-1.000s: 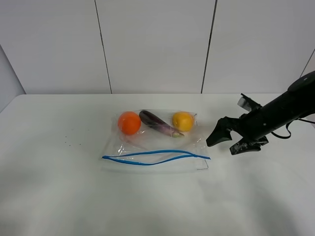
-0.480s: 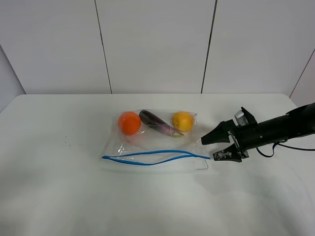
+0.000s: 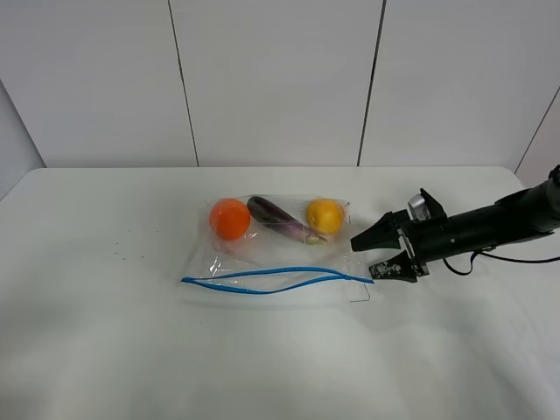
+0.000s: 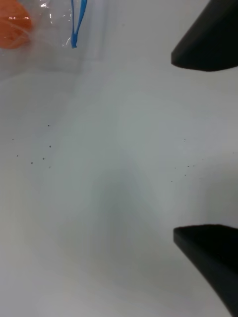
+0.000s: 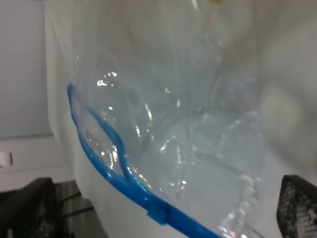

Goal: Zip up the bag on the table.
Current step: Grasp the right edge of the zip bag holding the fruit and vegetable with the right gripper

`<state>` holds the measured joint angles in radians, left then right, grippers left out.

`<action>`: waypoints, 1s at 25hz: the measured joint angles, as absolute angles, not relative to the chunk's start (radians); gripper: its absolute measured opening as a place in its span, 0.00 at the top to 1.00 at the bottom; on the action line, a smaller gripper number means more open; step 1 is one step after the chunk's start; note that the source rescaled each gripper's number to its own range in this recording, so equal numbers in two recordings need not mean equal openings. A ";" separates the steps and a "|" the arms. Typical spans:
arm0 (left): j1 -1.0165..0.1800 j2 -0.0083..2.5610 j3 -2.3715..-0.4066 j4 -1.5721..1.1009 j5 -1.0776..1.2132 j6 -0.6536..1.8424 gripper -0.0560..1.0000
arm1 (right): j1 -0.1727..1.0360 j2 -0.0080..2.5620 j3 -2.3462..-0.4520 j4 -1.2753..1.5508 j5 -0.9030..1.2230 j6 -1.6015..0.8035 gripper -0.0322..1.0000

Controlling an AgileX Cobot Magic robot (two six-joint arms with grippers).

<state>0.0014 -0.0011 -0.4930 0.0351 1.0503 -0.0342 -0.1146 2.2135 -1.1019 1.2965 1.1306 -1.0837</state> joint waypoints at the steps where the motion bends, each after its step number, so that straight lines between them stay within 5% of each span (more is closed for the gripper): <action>1: 0.001 -0.001 -0.493 0.035 1.050 -0.034 0.00 | -0.103 2.219 -1.107 1.295 1.132 -1.082 0.02; 9: 0.001 -0.001 -0.493 0.035 1.050 -0.034 0.00 | -0.042 2.252 -1.110 1.295 1.112 -1.106 0.02; 25: 0.001 -0.001 -0.493 0.035 1.050 -0.034 0.00 | -0.068 2.252 -1.111 1.295 1.100 -1.104 0.40</action>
